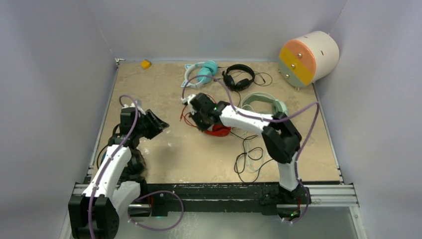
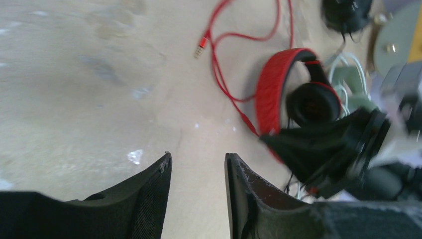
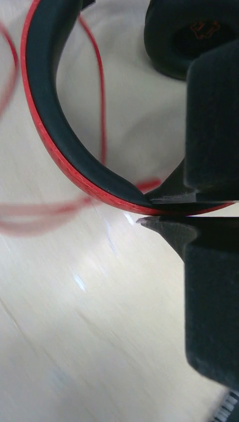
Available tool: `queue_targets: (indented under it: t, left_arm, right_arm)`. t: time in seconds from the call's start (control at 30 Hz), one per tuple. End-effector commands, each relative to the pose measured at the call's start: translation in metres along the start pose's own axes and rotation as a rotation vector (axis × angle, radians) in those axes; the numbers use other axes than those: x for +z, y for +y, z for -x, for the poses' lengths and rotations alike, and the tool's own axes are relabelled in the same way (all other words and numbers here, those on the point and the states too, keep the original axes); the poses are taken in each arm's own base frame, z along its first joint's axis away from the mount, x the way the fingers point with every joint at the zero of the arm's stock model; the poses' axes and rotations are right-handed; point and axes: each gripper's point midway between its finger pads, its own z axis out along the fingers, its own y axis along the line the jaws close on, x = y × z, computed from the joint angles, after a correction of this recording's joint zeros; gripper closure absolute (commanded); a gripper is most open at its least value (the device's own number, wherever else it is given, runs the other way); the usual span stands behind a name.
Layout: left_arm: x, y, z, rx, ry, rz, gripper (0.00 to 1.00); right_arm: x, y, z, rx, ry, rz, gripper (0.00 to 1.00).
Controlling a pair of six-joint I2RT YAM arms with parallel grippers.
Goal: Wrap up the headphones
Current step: Move the headphones to the center of the board.
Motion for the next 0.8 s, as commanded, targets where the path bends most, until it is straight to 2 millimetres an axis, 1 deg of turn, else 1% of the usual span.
queue_targets:
  t: [0.0,0.03,0.1,0.13,0.17,0.2,0.23,0.3,0.37,0.4,0.43,0.5,0.53,0.57,0.63,0.67,0.77]
  left_arm:
    - [-0.001,-0.04,-0.019,0.138,0.074,-0.205,0.57]
    - [0.001,-0.044,-0.023,0.155,0.075,-0.206,0.55]
    - [0.005,-0.051,-0.033,0.18,0.089,-0.197,0.52]
    - [0.007,-0.054,-0.038,0.183,0.098,-0.199,0.51]
    - [0.01,-0.055,-0.041,0.176,0.107,-0.196,0.49]
    - [0.013,-0.054,-0.045,0.16,0.119,-0.193,0.47]
    - [0.014,-0.056,-0.047,0.155,0.125,-0.207,0.45]
    - [0.017,-0.054,-0.051,0.148,0.141,-0.199,0.39]
    - [0.021,-0.049,-0.05,0.167,0.146,-0.167,0.34]
    - [0.024,-0.042,-0.047,0.171,0.136,-0.125,0.3]
    - [0.026,-0.037,-0.044,0.165,0.122,-0.089,0.23]
    - [0.029,-0.026,-0.038,0.103,0.094,-0.009,0.02]
    - [0.03,-0.021,-0.036,0.094,0.09,0.02,0.0]
    - [0.031,-0.022,-0.037,0.101,0.103,0.009,0.0]
    - [0.033,-0.033,-0.047,0.142,0.154,-0.078,0.01]
    - [0.032,-0.034,-0.051,0.149,0.161,-0.085,0.0]
    - [0.027,-0.032,-0.061,0.158,0.15,-0.029,0.0]
  right_arm:
    - [-0.049,0.073,-0.029,-0.082,-0.046,0.238,0.99]
    - [-0.056,0.082,-0.037,-0.09,-0.047,0.272,0.94]
    - [-0.071,0.096,-0.048,-0.112,-0.064,0.341,0.87]
    - [-0.079,0.102,-0.051,-0.124,-0.078,0.374,0.81]
    - [-0.091,0.107,-0.048,-0.134,-0.111,0.403,0.71]
    - [-0.097,0.109,-0.049,-0.138,-0.133,0.418,0.63]
    - [-0.104,0.108,-0.05,-0.135,-0.147,0.427,0.59]
    - [-0.116,0.108,-0.053,-0.094,-0.154,0.438,0.55]
    - [-0.122,0.101,-0.053,-0.092,-0.154,0.406,0.51]
    - [-0.124,0.097,-0.053,-0.089,-0.15,0.384,0.49]
    - [-0.124,0.093,-0.054,-0.079,-0.144,0.363,0.48]
    - [-0.125,0.081,-0.054,-0.049,-0.142,0.309,0.47]
    - [-0.125,0.074,-0.055,-0.032,-0.145,0.279,0.47]
    - [-0.126,0.066,-0.058,-0.012,-0.152,0.248,0.47]
    - [-0.133,0.054,-0.058,0.028,-0.186,0.209,0.46]
    - [-0.138,0.047,-0.057,0.05,-0.206,0.199,0.46]
    - [-0.152,0.034,-0.056,0.115,-0.275,0.189,0.46]
